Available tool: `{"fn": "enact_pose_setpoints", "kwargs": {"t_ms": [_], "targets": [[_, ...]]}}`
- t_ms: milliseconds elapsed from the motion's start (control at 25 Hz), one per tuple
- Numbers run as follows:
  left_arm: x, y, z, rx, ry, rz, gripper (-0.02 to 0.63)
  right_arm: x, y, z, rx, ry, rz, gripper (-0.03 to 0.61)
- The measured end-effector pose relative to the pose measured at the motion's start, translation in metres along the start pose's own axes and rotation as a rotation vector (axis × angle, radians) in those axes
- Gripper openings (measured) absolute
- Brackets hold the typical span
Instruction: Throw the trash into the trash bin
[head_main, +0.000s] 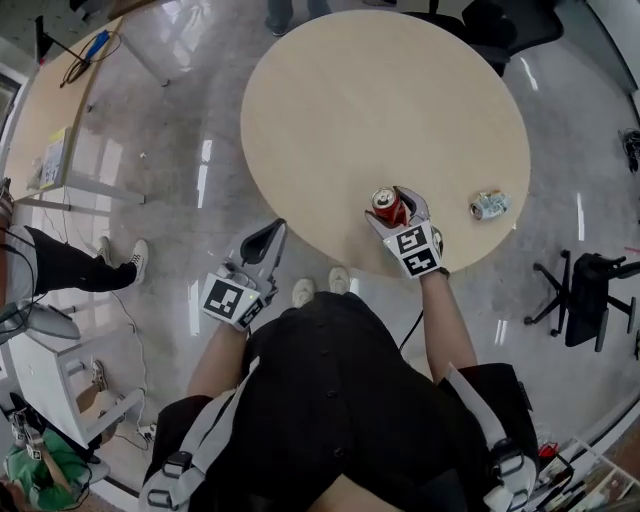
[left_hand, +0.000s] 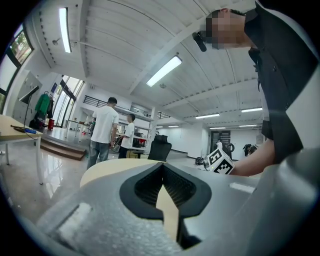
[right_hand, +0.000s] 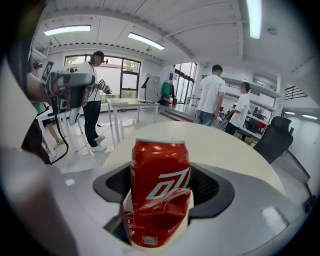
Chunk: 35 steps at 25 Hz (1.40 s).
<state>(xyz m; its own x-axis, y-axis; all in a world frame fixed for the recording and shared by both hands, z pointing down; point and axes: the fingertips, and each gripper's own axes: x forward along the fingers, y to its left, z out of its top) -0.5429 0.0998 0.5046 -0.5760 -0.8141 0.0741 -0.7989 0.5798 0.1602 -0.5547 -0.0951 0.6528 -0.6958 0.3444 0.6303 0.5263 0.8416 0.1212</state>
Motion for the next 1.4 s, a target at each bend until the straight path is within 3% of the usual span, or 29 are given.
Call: {"fn": "enact_pose_setpoints", "kwargs": {"t_ms": [240,400,480,640,960,1400], "targets": [[-0.013,0.007,0.018,0.017,-0.066,-0.021,0.0,-0.032,0.007,0.051,0.062,-0.193,-0.075,0.342],[-0.021,0.018,0.025,0.022,-0.093,-0.028,0.0,-0.054,0.016,0.088,0.284,-0.402,-0.051,0.342],[-0.021,0.019,0.03,0.024,-0.11,-0.047,0.0,-0.068,0.017,0.097,0.337,-0.464,-0.079,0.342],[-0.022,0.012,0.032,0.003,-0.137,-0.117,0.0,-0.099,0.027,0.098,0.324,-0.512,-0.164,0.341],[-0.021,-0.009,0.007,-0.029,-0.099,-0.257,0.0,-0.156,0.054,0.07,0.466,-0.599,-0.273,0.341],[-0.01,-0.046,0.017,0.025,-0.093,-0.356,0.0,-0.217,0.04,0.054,0.459,-0.673,-0.381,0.341]]}}
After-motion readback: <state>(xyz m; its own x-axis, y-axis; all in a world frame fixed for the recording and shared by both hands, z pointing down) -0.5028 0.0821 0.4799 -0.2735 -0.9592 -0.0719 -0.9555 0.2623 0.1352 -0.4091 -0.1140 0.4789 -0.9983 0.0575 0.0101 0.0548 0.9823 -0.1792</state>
